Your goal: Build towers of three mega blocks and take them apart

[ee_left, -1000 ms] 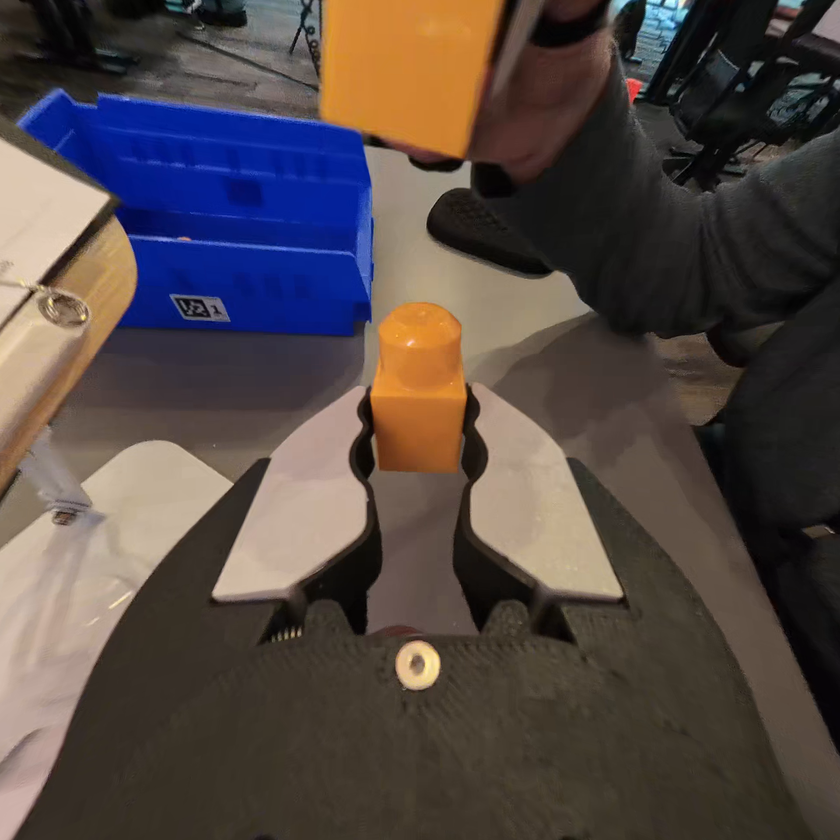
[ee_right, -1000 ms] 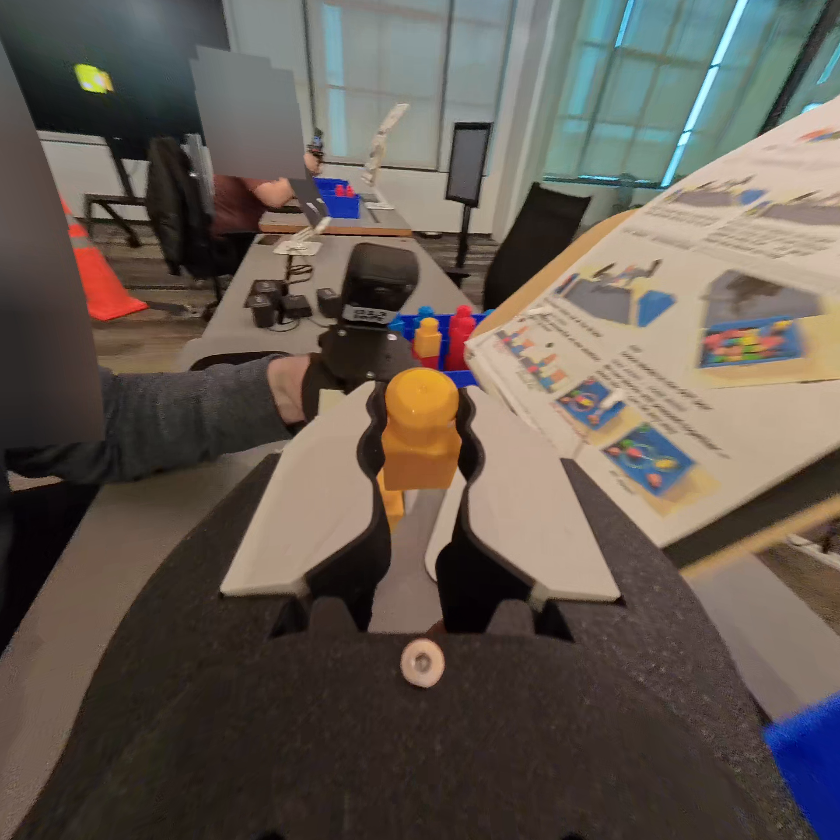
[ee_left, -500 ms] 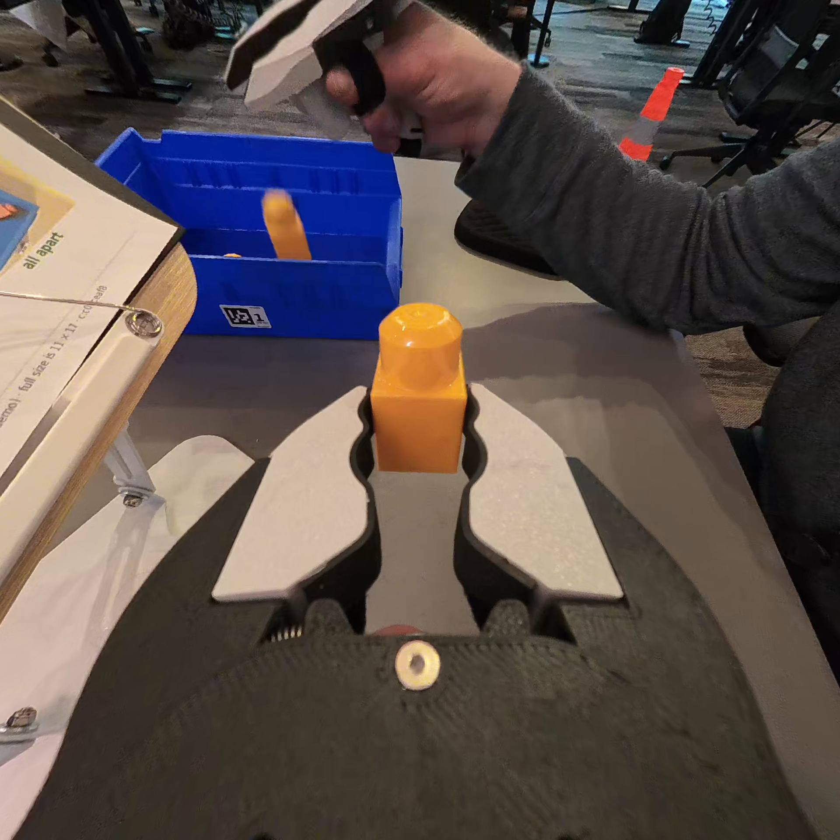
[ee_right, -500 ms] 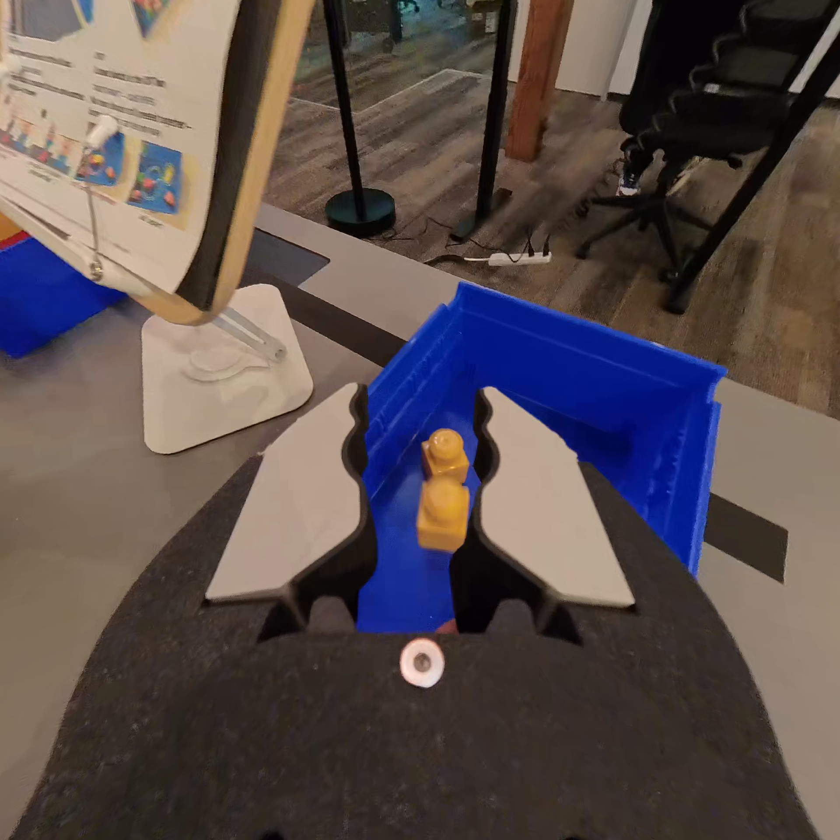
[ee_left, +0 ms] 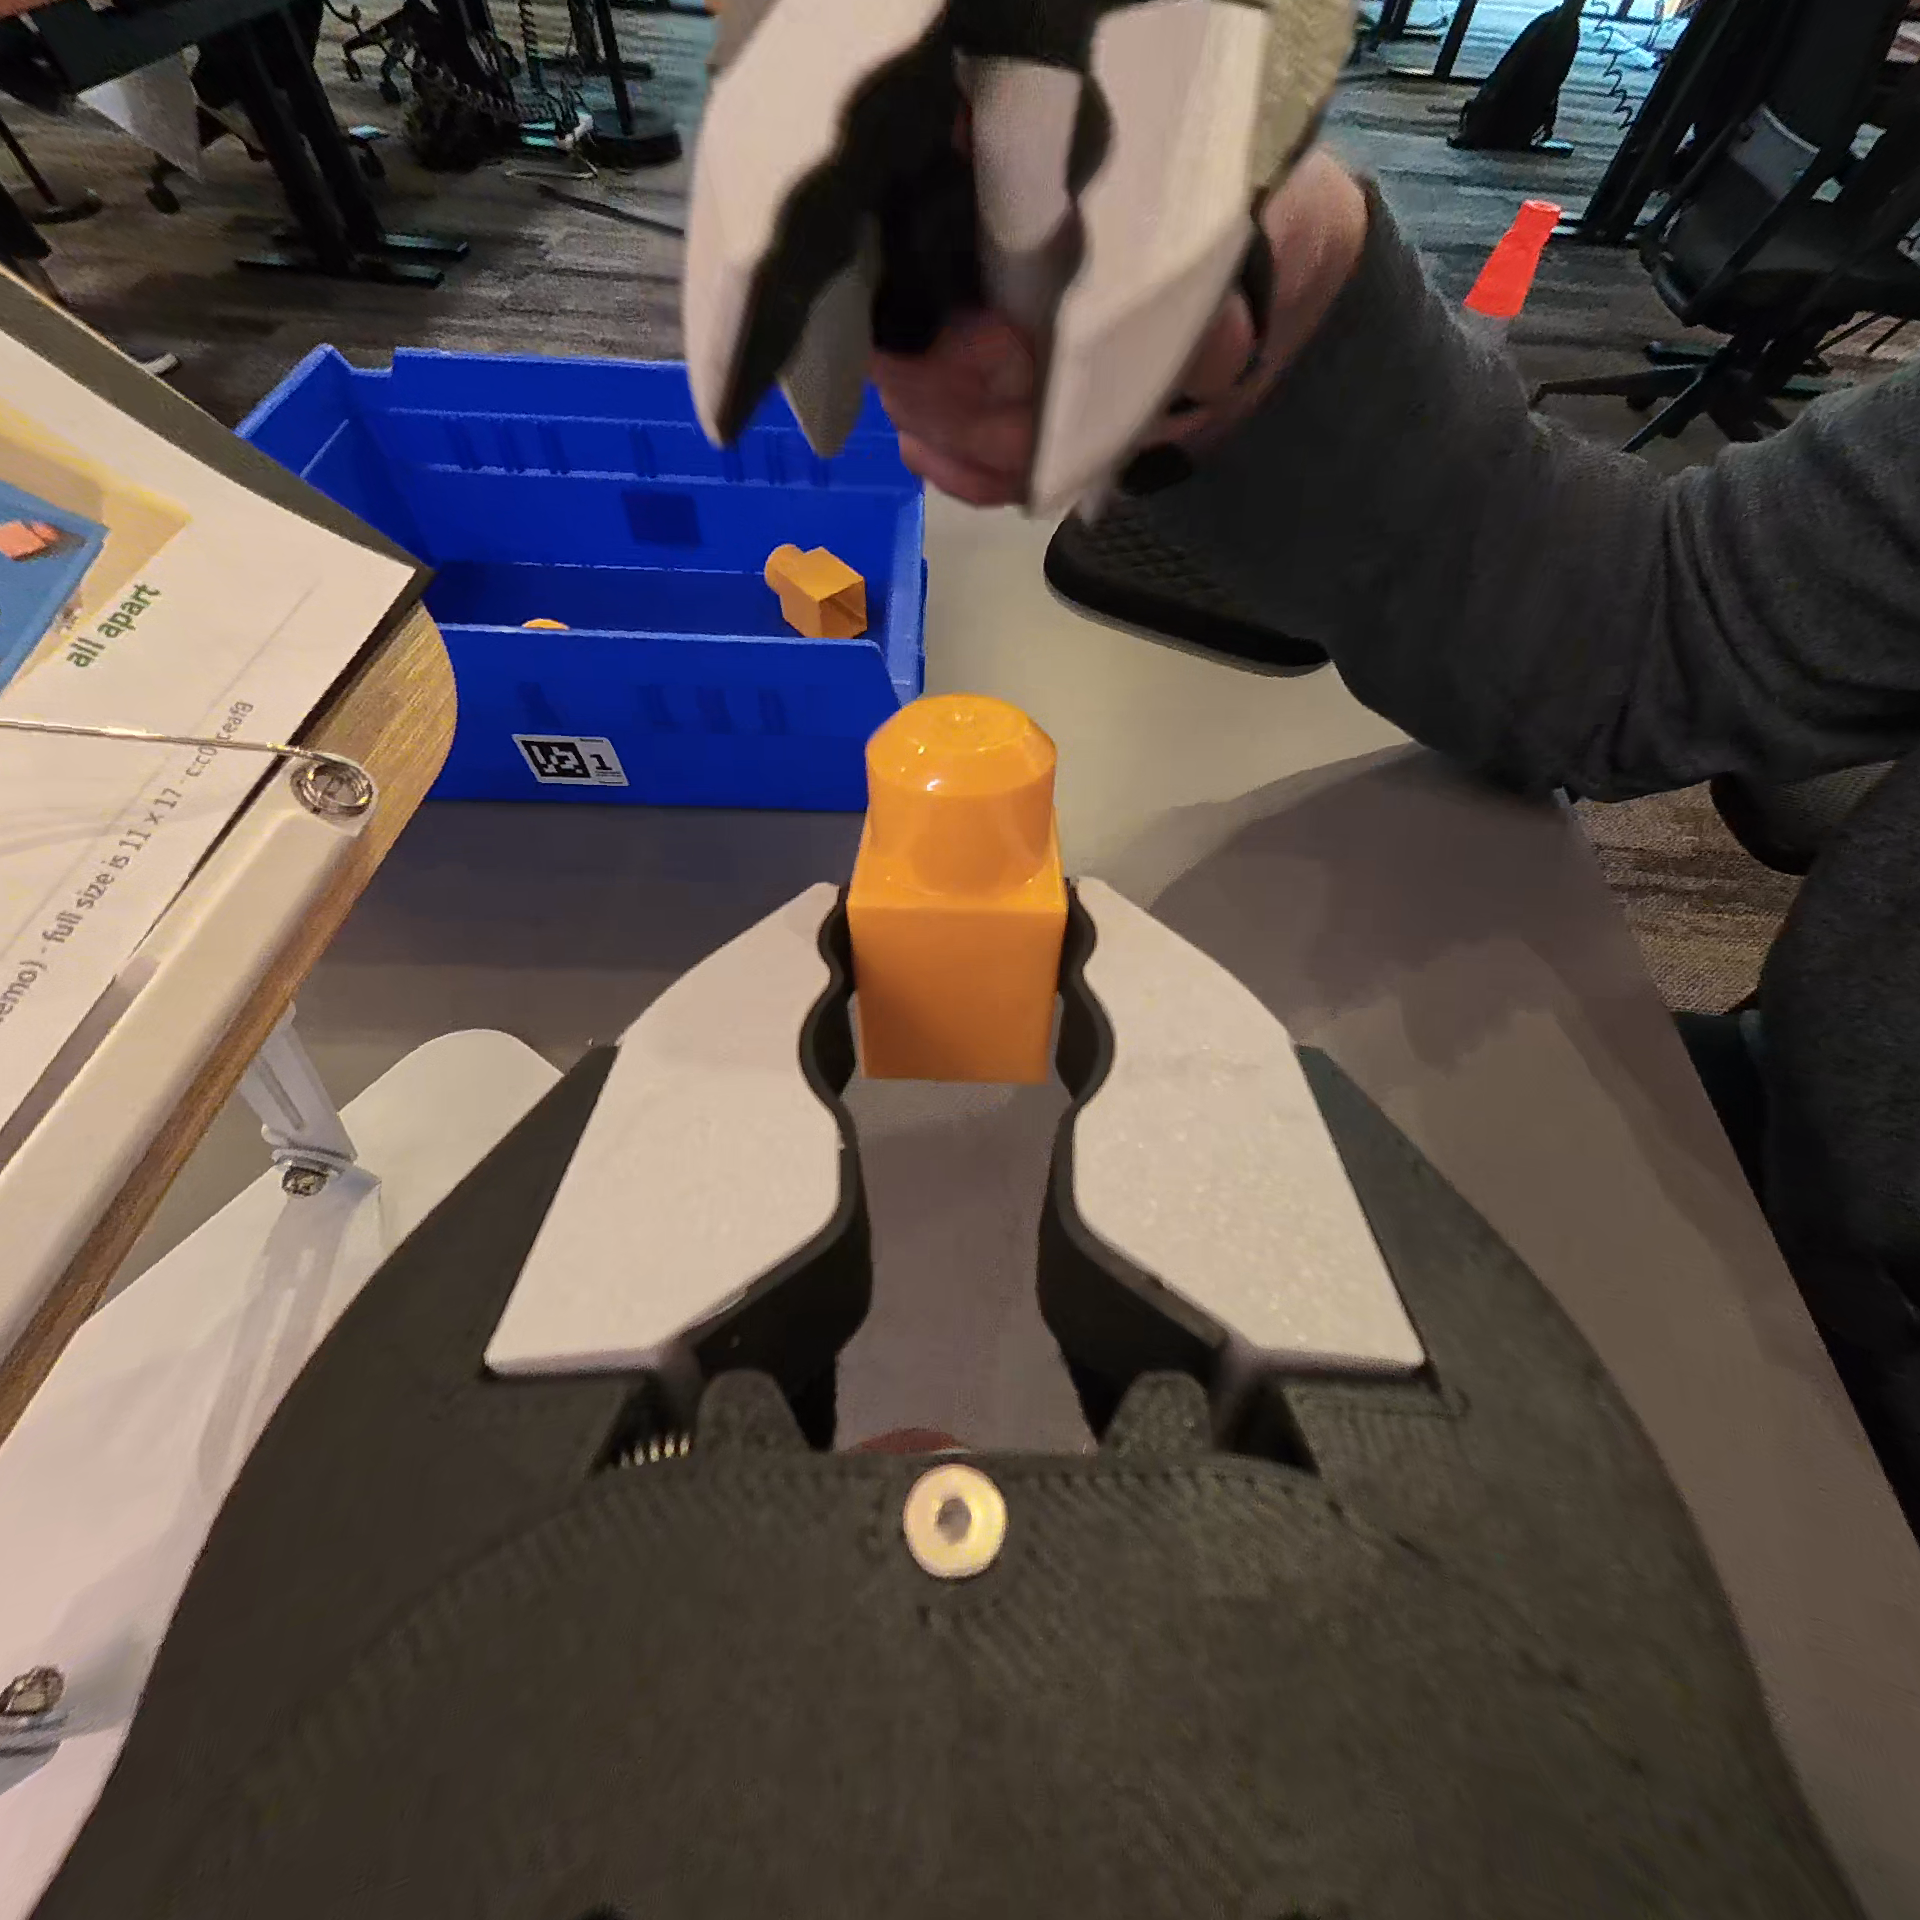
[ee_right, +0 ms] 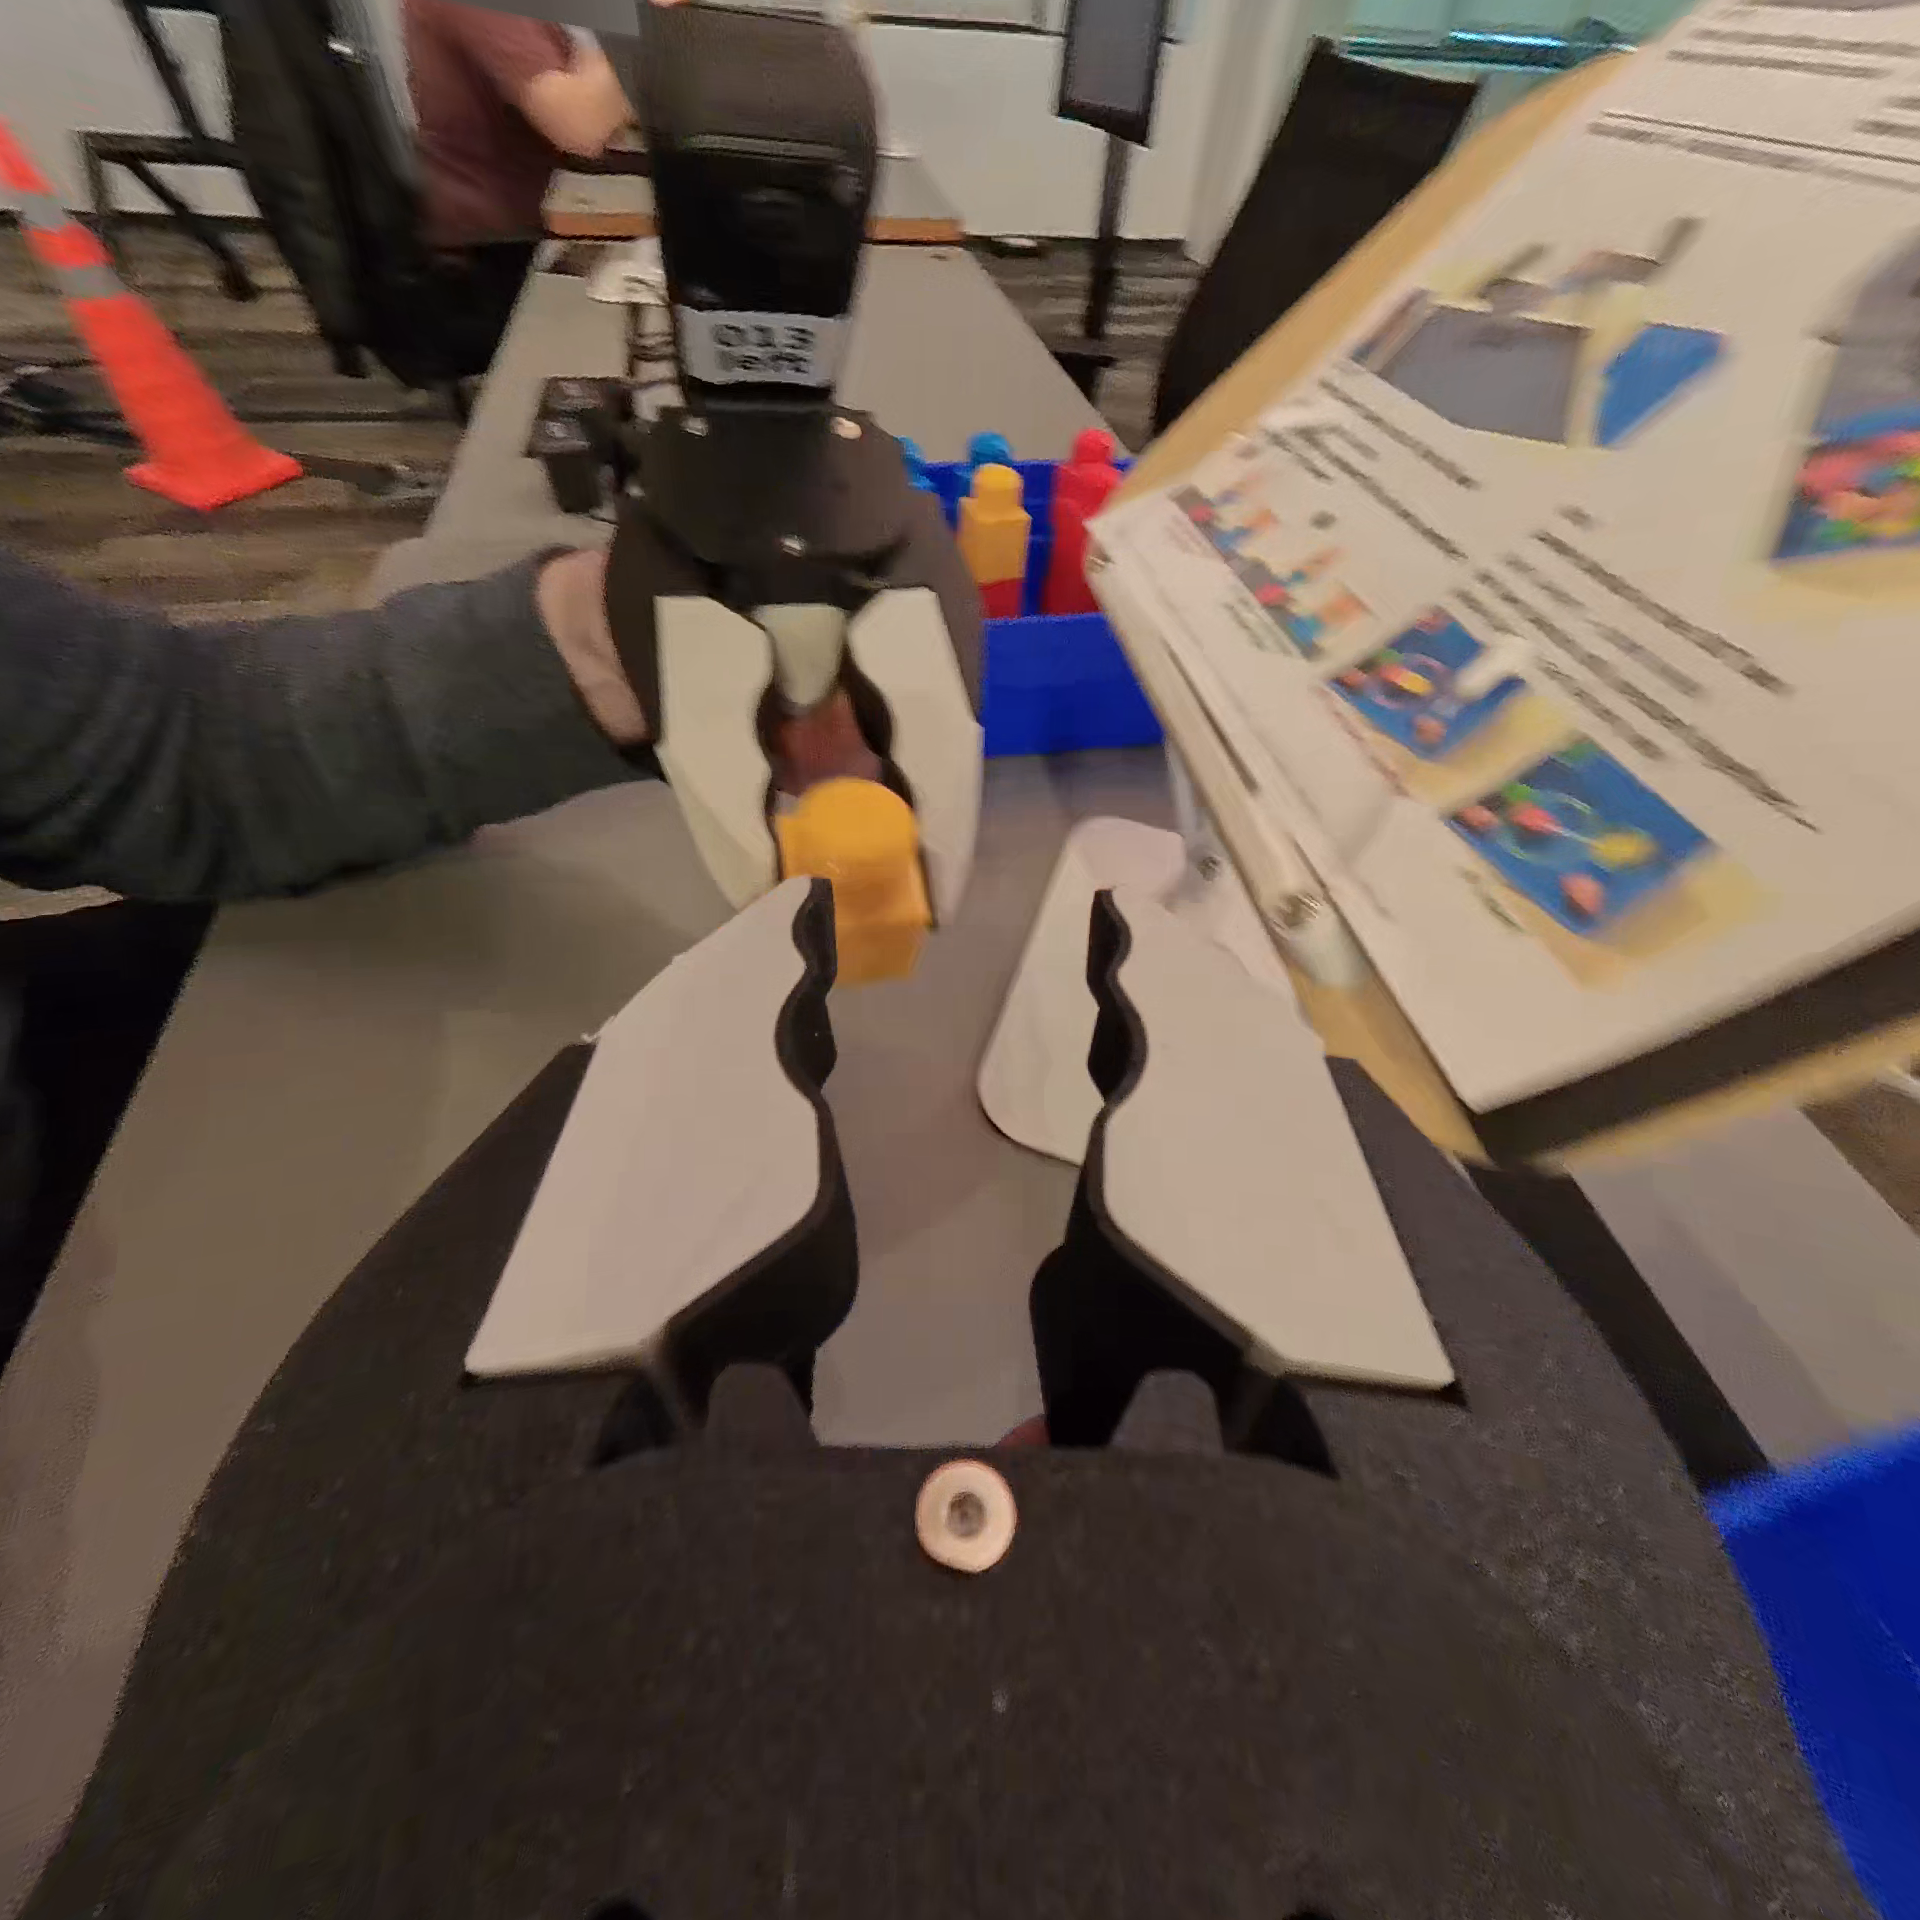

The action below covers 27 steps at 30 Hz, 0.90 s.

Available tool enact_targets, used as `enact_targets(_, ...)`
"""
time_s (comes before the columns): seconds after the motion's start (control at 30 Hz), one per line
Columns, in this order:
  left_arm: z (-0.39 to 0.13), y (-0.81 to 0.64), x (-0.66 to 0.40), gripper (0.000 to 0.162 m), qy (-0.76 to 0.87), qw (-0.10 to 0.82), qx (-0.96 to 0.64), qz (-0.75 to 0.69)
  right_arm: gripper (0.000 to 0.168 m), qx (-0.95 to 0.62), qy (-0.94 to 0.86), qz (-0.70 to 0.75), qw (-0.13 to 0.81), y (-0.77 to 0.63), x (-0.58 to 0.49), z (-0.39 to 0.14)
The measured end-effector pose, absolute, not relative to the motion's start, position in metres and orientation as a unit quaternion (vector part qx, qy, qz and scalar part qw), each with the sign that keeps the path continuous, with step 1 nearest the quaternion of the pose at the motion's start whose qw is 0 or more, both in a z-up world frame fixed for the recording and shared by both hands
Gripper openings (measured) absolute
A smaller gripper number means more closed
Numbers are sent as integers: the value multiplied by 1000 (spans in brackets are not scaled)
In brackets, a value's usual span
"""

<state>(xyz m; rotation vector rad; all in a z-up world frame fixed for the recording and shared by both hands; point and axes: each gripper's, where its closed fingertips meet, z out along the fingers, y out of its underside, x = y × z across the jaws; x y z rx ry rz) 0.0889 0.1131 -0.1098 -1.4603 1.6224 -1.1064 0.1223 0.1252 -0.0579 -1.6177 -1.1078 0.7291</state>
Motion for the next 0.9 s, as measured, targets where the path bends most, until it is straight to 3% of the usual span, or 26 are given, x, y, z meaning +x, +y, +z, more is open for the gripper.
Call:
enact_targets(0.47, -104, 104, 92, 36, 624, 339, -541, -450, 29, -639, -497, 354, 468, 111, 69, -75)
enact_targets(0.73, -100, 112, 84, 41, 615, 344, -555, -443, 29, -624, -448, 355, 533, 121, 91, -41)
enact_targets(0.9, -91, 123, 75, 22, 597, 365, -560, -443, 29, -669, -371, 278, 581, 152, 164, -30)
